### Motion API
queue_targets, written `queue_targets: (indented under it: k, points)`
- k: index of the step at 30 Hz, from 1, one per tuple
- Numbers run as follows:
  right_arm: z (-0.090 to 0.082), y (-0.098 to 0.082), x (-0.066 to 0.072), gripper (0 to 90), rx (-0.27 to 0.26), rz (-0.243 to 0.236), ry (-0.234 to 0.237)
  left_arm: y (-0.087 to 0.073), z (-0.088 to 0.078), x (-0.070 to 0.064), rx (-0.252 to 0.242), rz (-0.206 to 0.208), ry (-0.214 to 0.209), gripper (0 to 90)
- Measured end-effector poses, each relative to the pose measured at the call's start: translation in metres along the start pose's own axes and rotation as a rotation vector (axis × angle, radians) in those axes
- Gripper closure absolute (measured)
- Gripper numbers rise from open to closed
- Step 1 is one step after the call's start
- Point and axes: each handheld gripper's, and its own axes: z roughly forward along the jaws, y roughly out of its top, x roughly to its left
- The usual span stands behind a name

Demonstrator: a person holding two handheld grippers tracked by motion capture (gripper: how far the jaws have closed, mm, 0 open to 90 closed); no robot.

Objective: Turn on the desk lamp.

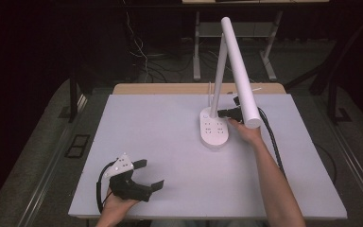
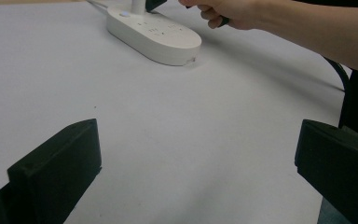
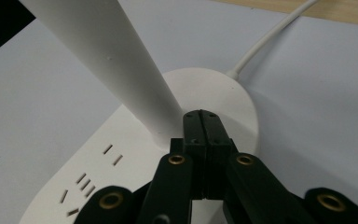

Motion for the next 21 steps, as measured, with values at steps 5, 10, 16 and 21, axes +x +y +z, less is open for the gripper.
queue_targets:
  k: [5, 10, 16, 21]
  points:
    - [-0.002, 0.001, 0.001, 89.8, -0.002, -0.001, -0.004, 0.0, 0.0, 0.001, -0.003, -0.006, 0.001, 0.0]
    - [-0.002, 0.001, 0.004, 89.9, 0.003, -0.024, -0.007, 0.0, -0.001, 0.002, -0.003, -0.009, 0.002, 0.0]
    - [-0.006, 0.002, 0.009, 89.8, 0.016, -0.043, -0.024, 0.0, -0.001, 0.001, -0.007, -0.012, 0.002, 0.0]
    - [-0.016, 0.0, 0.014, 89.9, 0.001, -0.063, -0.023, 0.0, -0.001, 0.002, -0.007, -0.014, 0.004, 0.0]
